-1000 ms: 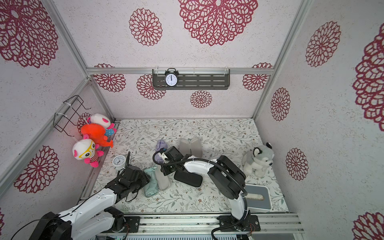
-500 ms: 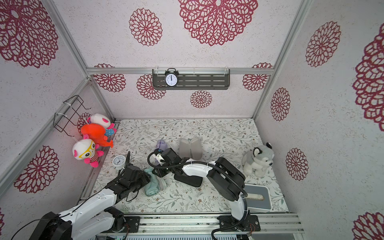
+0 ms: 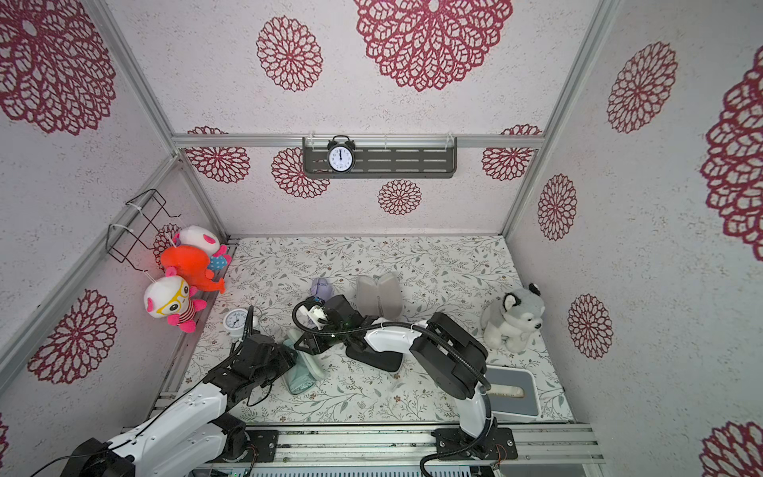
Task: Put umbrellas into zippered umbrella sleeves
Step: Close the umbrella sleeve at the center of the board.
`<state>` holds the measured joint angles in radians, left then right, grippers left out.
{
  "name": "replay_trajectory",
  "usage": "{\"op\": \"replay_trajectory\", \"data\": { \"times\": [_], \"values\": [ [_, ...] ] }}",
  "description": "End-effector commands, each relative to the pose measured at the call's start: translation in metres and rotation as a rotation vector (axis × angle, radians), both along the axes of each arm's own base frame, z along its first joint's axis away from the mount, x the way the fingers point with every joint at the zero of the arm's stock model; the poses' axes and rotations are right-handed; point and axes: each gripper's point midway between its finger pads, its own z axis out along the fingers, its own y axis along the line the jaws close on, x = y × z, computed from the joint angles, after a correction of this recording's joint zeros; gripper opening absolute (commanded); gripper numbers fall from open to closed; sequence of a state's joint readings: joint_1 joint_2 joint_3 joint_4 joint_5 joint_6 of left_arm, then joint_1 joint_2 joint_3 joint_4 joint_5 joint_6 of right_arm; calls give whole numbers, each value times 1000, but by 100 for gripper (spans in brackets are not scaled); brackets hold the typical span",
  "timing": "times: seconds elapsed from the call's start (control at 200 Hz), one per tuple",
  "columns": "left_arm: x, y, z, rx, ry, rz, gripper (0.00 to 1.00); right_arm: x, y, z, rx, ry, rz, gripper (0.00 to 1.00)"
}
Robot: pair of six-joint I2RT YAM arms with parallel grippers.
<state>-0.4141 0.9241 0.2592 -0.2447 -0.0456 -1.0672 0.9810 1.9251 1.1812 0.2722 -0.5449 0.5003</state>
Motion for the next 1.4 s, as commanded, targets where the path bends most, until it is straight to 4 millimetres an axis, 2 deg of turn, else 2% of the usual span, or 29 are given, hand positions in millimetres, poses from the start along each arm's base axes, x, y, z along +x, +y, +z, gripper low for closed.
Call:
{"op": "replay_trajectory", "data": {
  "times": [0.0, 0.06, 0.125, 0.16, 0.31, 0.415, 0.505, 0.605, 0.67, 0.781, 0.861, 0.916, 0.991, 1.086, 1.391],
  "values": [
    [-12, 6, -12, 21, 59, 5, 64, -5, 8, 16, 56, 15, 29, 43],
    [-14, 6, -13, 17, 62, 1, 60, -7, 8, 15, 70, 27, 34, 42],
    [-15, 4, -11, -9, 57, -1, 46, -8, 10, 17, 84, 29, 44, 41],
    [-16, 5, -8, -20, 51, 4, 43, -9, 10, 17, 87, 29, 46, 41],
    [-23, 14, 8, -60, 28, 45, 55, -5, 9, 8, 60, 35, 37, 38],
    [-33, 21, -3, -77, 53, 89, 72, -6, 9, 2, 53, 50, 40, 35],
    [-36, 20, -12, -108, 73, 96, 74, -7, 10, -1, 58, 67, 46, 32],
    [-33, 21, -5, -92, 56, 81, 74, -9, 10, -2, 60, 76, 48, 30],
    [-30, 19, 7, -99, 14, 61, 68, -9, 9, -3, 55, 71, 43, 29],
    [-32, 22, 20, -126, -48, 81, 37, -9, 8, -3, 50, 67, 38, 28],
    [-35, 29, 32, -123, -93, 101, 35, -10, 9, -7, 38, 71, 40, 27],
    [-37, 33, 37, -116, -115, 118, 43, -10, 9, -10, 27, 71, 41, 27],
    [-36, 32, 30, -146, -108, 143, 73, -11, 9, -13, 12, 67, 39, 25],
    [-31, 27, 19, -187, -88, 163, 100, -13, 9, -15, -2, 56, 34, 23],
    [-15, 14, 7, -219, -76, 124, 98, -27, 14, -31, -75, 45, 60, 22]
  ]
}}
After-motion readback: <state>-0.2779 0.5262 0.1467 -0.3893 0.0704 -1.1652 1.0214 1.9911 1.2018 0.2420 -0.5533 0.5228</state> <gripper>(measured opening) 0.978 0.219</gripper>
